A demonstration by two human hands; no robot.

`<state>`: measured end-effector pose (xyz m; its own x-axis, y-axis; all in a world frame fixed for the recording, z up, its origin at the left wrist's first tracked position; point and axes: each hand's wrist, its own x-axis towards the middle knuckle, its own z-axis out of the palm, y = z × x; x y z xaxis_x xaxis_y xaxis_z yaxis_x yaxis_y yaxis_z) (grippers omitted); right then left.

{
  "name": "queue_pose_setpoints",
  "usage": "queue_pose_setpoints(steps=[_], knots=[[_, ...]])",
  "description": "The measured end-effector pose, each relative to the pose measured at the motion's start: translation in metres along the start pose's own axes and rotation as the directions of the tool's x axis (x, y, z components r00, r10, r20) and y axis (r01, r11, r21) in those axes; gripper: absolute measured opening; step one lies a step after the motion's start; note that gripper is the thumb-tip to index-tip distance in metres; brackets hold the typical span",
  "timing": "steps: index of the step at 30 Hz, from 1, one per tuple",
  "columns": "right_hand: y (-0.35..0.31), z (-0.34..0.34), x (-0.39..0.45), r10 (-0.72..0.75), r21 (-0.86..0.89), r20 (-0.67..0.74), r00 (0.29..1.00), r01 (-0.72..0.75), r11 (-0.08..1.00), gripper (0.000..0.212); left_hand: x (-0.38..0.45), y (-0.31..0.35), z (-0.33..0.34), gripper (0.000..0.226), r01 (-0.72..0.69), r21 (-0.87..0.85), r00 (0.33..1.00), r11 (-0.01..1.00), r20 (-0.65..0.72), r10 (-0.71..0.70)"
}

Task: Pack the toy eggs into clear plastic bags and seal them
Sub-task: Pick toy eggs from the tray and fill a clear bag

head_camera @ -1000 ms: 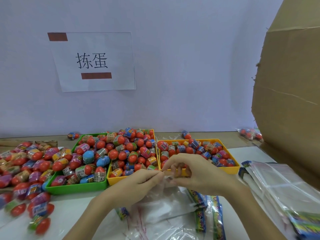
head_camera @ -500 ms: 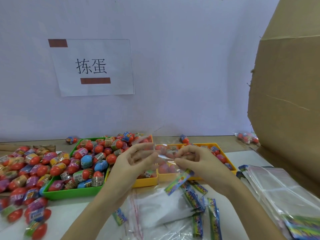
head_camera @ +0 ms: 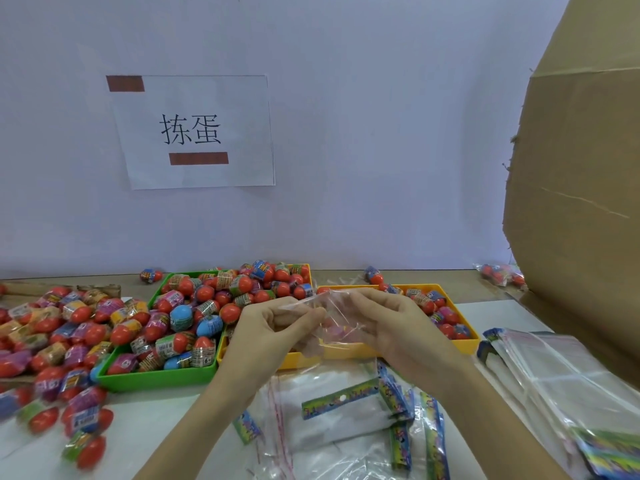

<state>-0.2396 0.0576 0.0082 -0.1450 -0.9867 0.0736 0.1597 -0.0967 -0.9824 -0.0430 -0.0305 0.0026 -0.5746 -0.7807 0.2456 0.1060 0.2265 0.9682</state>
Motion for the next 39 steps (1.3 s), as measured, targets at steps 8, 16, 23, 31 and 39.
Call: queue_pose_setpoints(steps=[8, 16, 23, 31, 39], knots=[[-0.005, 0.007, 0.001, 0.101, 0.303, 0.111, 0.989, -0.131, 0.944, 0.050, 0.000, -0.004, 0.002, 0.031, 0.032, -0.083, 0.999, 0.996, -0.015, -0.033], [-0.001, 0.006, 0.001, -0.013, 0.278, -0.024, 1.000, 0.019, 0.961, 0.021, -0.001, -0.003, 0.004, 0.029, 0.056, -0.166, 0.996, 0.985, 0.081, -0.042], [-0.006, 0.010, -0.002, -0.173, 0.143, -0.219, 0.960, 0.207, 0.968, 0.021, 0.001, -0.008, 0.002, 0.030, -0.020, -0.096, 1.000, 0.995, -0.005, 0.019], [0.002, 0.007, -0.002, -0.546, -0.548, -0.340, 0.766, 0.311, 0.777, 0.035, -0.001, -0.014, 0.005, 0.018, -0.210, 0.245, 0.972, 0.946, -0.049, 0.229], [0.008, 0.012, 0.000, -0.678, -0.786, 0.096, 0.729, 0.474, 0.397, 0.029, -0.004, -0.013, 0.011, 0.019, -0.335, 0.352, 0.921, 0.874, -0.075, 0.383]])
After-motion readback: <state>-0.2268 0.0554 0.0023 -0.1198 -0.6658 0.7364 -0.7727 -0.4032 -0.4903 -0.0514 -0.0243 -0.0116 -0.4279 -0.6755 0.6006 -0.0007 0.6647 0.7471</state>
